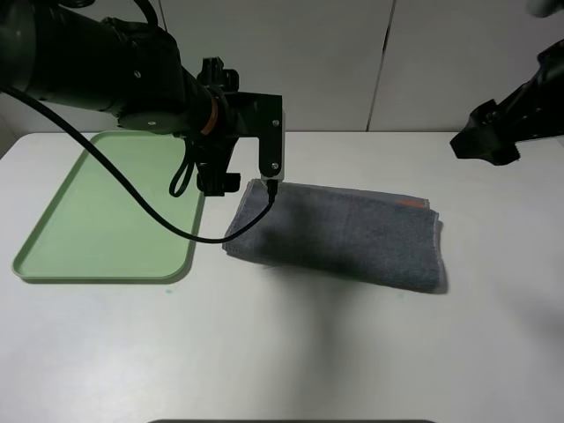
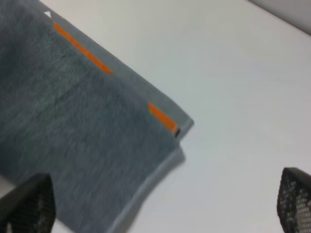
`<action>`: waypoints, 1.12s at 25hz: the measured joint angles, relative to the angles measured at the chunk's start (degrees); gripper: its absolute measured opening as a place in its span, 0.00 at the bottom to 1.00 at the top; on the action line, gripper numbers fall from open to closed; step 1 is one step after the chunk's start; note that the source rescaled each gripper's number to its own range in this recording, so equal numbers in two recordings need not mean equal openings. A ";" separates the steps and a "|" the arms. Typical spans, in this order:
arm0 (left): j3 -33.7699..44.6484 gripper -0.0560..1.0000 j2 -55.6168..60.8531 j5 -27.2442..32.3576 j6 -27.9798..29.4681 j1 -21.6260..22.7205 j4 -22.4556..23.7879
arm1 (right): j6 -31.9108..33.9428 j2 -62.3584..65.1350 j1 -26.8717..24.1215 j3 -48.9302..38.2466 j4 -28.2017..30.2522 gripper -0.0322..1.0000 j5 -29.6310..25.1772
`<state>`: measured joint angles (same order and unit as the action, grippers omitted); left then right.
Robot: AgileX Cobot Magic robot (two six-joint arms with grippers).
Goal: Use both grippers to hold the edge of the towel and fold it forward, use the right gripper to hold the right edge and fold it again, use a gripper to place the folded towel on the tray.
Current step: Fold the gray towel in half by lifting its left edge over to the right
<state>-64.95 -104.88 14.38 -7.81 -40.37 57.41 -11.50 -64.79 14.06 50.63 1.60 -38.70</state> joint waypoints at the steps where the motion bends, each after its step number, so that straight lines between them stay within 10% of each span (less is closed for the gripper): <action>1: 0.00 1.00 0.00 -0.26 0.00 0.00 0.00 | 1.15 1.45 0.00 0.00 0.24 1.00 -1.76; 28: 0.00 1.00 0.00 -1.04 0.02 0.00 0.00 | 11.12 52.31 0.00 -20.91 -5.01 1.00 -12.68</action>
<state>-64.95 -104.88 13.34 -7.80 -40.37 57.41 -0.38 -12.48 14.06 29.72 -3.41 -51.38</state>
